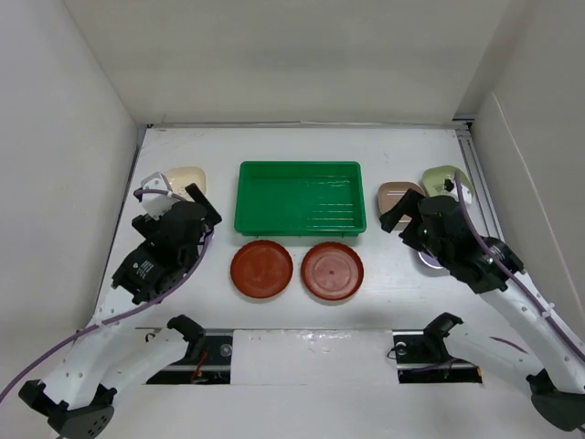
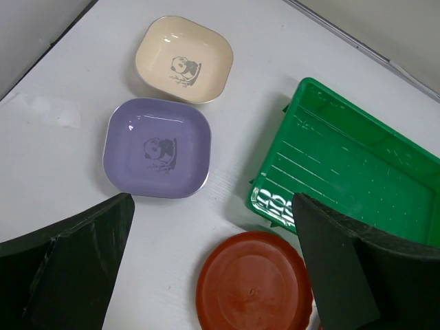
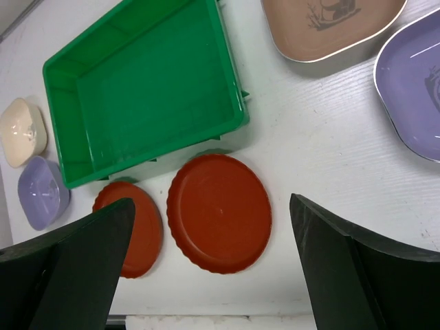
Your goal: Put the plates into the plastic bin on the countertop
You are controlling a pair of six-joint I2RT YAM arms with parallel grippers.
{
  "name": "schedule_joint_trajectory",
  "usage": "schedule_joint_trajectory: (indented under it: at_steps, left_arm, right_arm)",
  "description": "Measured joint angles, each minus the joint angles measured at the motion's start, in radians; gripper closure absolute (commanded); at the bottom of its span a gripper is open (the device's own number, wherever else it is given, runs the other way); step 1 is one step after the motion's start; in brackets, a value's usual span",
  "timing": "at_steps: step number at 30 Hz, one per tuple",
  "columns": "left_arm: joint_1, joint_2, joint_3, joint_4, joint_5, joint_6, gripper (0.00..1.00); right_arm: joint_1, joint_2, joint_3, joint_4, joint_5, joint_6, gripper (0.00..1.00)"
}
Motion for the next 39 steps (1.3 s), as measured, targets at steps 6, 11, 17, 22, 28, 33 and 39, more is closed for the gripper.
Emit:
schedule_joint_trajectory:
  at_steps: [6,11,17,22,28,33,39]
  left_arm:
    - [0.0,-0.016,0.0,0.002,0.002,0.001,0.0]
    - [0.0,-0.023,0.0,0.007,0.013,0.002,0.0]
    - [0.0,-0.029,-0.01,0.013,0.032,0.003,0.0]
    - [0.0,-0.036,-0.018,0.027,0.056,0.014,0.0]
    - [0.0,-0.032,-0.024,0.038,0.077,0.021,0.0]
    - [0.0,-0.007,-0.024,0.041,0.091,0.025,0.0]
    - [0.0,0.008,-0.024,0.041,0.097,0.025,0.0]
  right_arm:
    - [0.0,-0.024,-0.005,0.003,-0.024,0.0,0.0]
    - [0.0,-0.035,-0.11,0.085,-0.114,0.048,0.0]
    - [0.014,0.005,-0.362,0.19,-0.252,0.178,0.0]
    - [0.047,0.043,-0.47,0.253,-0.283,0.258,0.07]
    - [0.066,0.153,-0.52,0.37,-0.283,0.298,0.23]
    - [0.074,0.243,-0.561,0.414,-0.277,0.313,0.44]
    - [0.074,0.277,-0.563,0.436,-0.261,0.317,0.61]
